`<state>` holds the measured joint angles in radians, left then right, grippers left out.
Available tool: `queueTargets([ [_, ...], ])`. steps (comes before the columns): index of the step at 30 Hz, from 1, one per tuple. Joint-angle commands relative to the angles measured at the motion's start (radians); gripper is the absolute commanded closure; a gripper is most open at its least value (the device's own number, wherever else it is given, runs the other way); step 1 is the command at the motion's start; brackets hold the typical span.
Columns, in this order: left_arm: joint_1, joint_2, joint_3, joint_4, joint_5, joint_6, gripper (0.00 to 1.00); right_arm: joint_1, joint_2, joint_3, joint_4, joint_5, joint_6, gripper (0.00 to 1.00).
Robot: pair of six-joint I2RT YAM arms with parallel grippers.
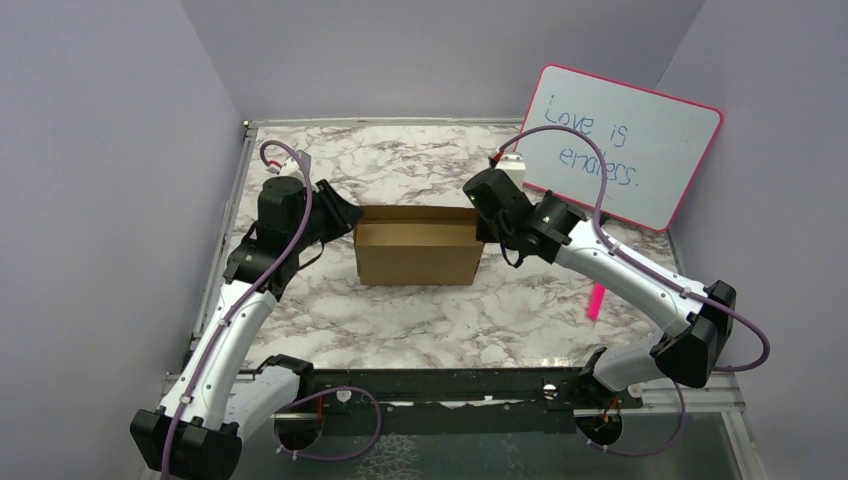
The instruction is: Fold the paper box
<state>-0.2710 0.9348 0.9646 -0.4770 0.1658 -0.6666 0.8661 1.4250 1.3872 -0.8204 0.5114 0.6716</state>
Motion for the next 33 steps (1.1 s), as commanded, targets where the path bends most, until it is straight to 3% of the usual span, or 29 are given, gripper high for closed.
queueTargets([
  [1, -0.04, -0.004, -0.022, 0.077, 0.032, -0.098, 0.68, 0.008, 0.03, -0.022, 0.021, -0.044, 0.023, 0.99],
  [33, -0.055, -0.035, -0.101, 0.236, 0.003, -0.302, 0.6, 0.052, 0.088, -0.022, 0.032, -0.005, 0.017, 0.99],
])
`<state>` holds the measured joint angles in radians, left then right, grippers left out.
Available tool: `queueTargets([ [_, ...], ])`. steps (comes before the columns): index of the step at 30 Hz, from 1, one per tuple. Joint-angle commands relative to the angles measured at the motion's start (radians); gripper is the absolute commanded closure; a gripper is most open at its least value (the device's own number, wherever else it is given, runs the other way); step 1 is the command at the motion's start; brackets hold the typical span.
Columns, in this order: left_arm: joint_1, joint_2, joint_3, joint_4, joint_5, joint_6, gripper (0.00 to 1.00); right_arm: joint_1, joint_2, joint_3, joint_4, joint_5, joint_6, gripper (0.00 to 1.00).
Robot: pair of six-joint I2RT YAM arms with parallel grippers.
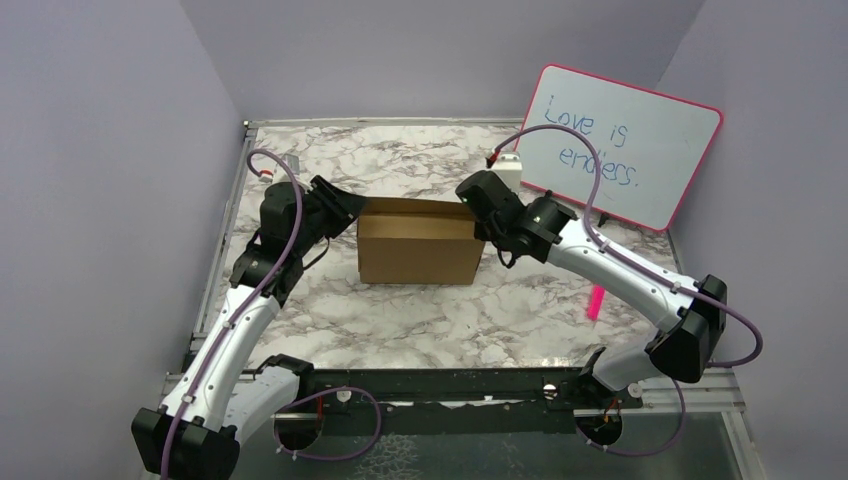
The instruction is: Fold the paper box
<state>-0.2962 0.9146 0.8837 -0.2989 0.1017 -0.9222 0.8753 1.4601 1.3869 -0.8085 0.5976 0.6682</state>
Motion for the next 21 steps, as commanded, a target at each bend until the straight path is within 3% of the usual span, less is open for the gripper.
queueTargets([
  [1, -0.029, -0.013, -0.025, 0.057, 0.065, -0.039, 0.6, 0.044, 0.054, -0.021, 0.019, -0.09, 0.021, 0.99],
  [14, -0.03, -0.053, -0.132, -0.056, -0.038, 0.106, 0.6, 0.051, 0.016, -0.064, 0.055, -0.092, 0.006, 0.97],
  [21, -0.029, -0.098, -0.149, -0.068, -0.067, 0.215, 0.59, 0.05, -0.034, -0.102, 0.086, -0.082, 0.006, 0.9],
])
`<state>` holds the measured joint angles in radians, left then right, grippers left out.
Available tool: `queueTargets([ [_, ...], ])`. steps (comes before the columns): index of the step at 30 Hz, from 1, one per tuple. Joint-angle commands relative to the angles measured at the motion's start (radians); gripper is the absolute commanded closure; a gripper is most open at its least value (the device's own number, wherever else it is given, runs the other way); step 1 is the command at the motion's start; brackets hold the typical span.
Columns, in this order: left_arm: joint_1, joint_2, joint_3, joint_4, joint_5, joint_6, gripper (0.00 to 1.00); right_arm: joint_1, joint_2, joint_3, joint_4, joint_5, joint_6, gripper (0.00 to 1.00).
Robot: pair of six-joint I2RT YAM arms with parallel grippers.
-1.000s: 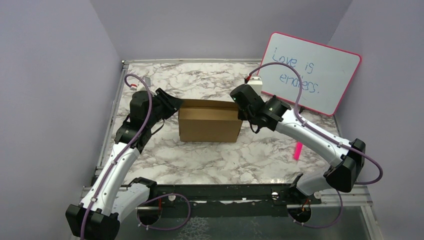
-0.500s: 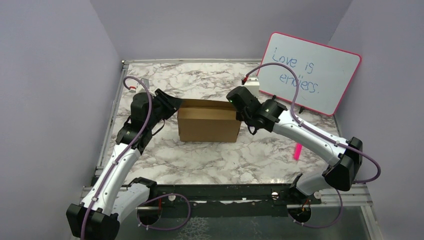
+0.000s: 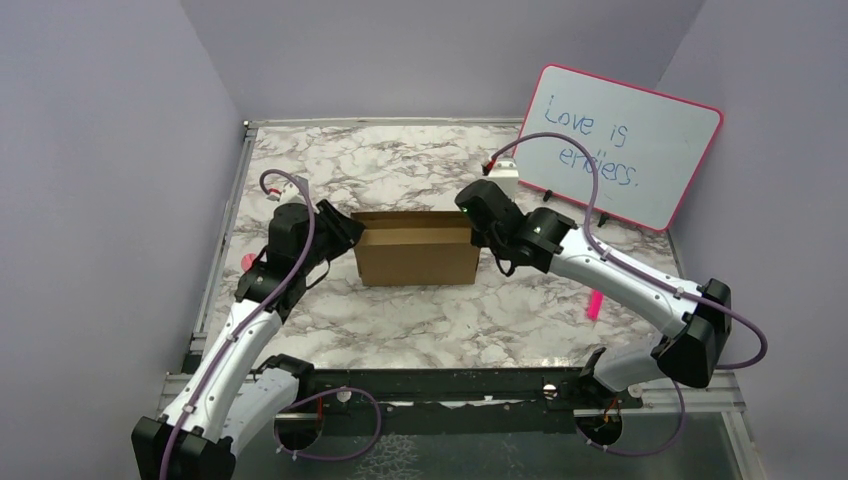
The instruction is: Fold the paper box
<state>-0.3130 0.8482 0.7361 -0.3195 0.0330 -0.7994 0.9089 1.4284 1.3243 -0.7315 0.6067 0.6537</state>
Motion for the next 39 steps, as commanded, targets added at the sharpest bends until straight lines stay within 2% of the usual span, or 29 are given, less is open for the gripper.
queueTargets([
  [1, -0.013, -0.039, 0.005, -0.051, -0.01, 0.107, 0.57, 0.018, -0.014, -0.042, 0.011, -0.085, 0.018, 0.88],
  [6, -0.013, -0.065, 0.033, -0.055, -0.025, 0.153, 0.45, 0.017, -0.087, -0.071, 0.064, -0.09, -0.035, 0.72],
  [10, -0.012, -0.074, 0.051, -0.057, -0.025, 0.167, 0.38, 0.016, -0.135, -0.094, 0.091, -0.098, -0.072, 0.5],
  [12, -0.012, -0.074, 0.065, -0.064, -0.025, 0.169, 0.34, 0.016, -0.149, -0.092, 0.092, -0.088, -0.084, 0.42],
  [18, -0.011, -0.083, 0.126, -0.12, -0.092, 0.168, 0.21, 0.016, -0.174, -0.054, 0.09, -0.082, -0.12, 0.28],
  [21, -0.01, -0.083, 0.143, -0.112, -0.119, 0.132, 0.17, 0.015, -0.192, -0.053, 0.117, -0.058, -0.132, 0.21],
  [28, 0.006, -0.005, 0.129, 0.0, -0.051, 0.039, 0.17, 0.001, -0.212, -0.083, 0.244, -0.016, -0.136, 0.14],
  [34, 0.038, 0.059, 0.132, 0.059, -0.034, 0.03, 0.18, -0.022, -0.194, -0.098, 0.316, 0.024, -0.132, 0.17],
  [39, 0.044, 0.064, 0.122, 0.027, -0.036, 0.056, 0.23, -0.03, -0.157, -0.114, 0.331, 0.022, -0.12, 0.19],
])
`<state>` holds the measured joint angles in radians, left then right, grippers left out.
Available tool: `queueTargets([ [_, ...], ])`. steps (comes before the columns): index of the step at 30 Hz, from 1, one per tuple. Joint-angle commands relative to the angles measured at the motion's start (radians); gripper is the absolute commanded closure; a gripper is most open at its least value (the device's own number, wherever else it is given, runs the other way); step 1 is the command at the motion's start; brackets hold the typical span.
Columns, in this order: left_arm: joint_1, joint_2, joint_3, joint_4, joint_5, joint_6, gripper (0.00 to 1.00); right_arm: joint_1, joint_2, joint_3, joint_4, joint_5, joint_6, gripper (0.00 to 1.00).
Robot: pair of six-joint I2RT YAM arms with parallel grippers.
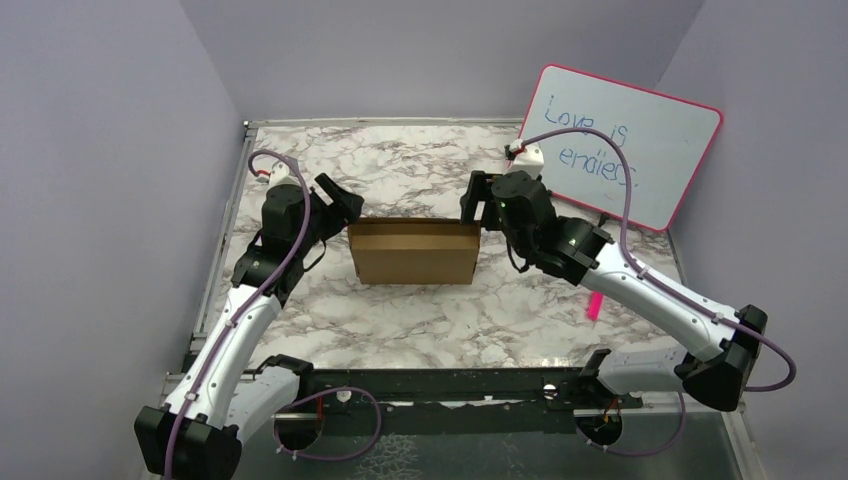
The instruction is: Fold the paper box
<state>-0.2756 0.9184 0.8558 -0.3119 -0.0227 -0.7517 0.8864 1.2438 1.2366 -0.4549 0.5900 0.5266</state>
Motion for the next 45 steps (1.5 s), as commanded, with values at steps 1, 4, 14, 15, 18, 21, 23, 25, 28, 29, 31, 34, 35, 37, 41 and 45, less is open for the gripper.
queueTargets([
  [1, 0.007, -0.012, -0.007, 0.013, 0.02, 0.01, 0.24, -0.007, 0.032, -0.038, 0.056, 0.036, 0.011, 0.2],
  [4, 0.007, -0.032, -0.039, 0.0, 0.034, 0.009, 0.26, -0.008, 0.033, -0.076, 0.056, 0.01, 0.026, 0.21],
  [14, 0.007, -0.056, -0.117, -0.029, 0.12, -0.038, 0.33, -0.008, -0.008, -0.215, 0.097, -0.068, 0.098, 0.26],
  [15, 0.007, -0.06, -0.123, -0.03, 0.121, -0.042, 0.34, -0.007, -0.008, -0.224, 0.102, -0.07, 0.102, 0.27],
  [18, 0.007, -0.079, -0.152, -0.03, 0.122, -0.06, 0.34, -0.008, -0.008, -0.245, 0.116, -0.083, 0.111, 0.27],
  [21, 0.007, -0.098, -0.184, -0.029, 0.121, -0.083, 0.34, -0.007, -0.008, -0.262, 0.12, -0.09, 0.123, 0.28],
  [23, 0.007, -0.106, -0.201, -0.03, 0.119, -0.091, 0.34, -0.008, -0.009, -0.272, 0.125, -0.096, 0.129, 0.28],
  [25, 0.007, -0.11, -0.214, -0.03, 0.119, -0.095, 0.34, -0.007, -0.011, -0.287, 0.137, -0.1, 0.134, 0.28],
  [28, 0.007, -0.112, -0.231, -0.031, 0.114, -0.098, 0.33, -0.007, -0.011, -0.303, 0.156, -0.114, 0.137, 0.27],
  [29, 0.007, -0.113, -0.236, -0.03, 0.11, -0.099, 0.33, -0.008, -0.01, -0.31, 0.164, -0.117, 0.138, 0.27],
  [31, 0.007, -0.115, -0.247, -0.03, 0.101, -0.098, 0.31, -0.008, -0.008, -0.321, 0.18, -0.118, 0.135, 0.27],
  [34, 0.007, -0.116, -0.262, -0.031, 0.094, -0.09, 0.3, -0.008, -0.001, -0.319, 0.181, -0.122, 0.127, 0.25],
  [35, 0.007, -0.117, -0.269, -0.032, 0.092, -0.088, 0.29, -0.007, -0.001, -0.317, 0.182, -0.128, 0.122, 0.25],
  [37, 0.007, -0.122, -0.289, -0.031, 0.087, -0.096, 0.28, -0.009, -0.007, -0.314, 0.193, -0.139, 0.107, 0.24],
  [41, 0.007, -0.134, -0.332, -0.007, 0.09, -0.126, 0.28, -0.017, -0.021, -0.314, 0.222, -0.178, 0.082, 0.23],
  [45, 0.008, -0.156, -0.379, 0.05, 0.12, -0.185, 0.28, -0.032, -0.04, -0.309, 0.243, -0.219, 0.064, 0.2],
])
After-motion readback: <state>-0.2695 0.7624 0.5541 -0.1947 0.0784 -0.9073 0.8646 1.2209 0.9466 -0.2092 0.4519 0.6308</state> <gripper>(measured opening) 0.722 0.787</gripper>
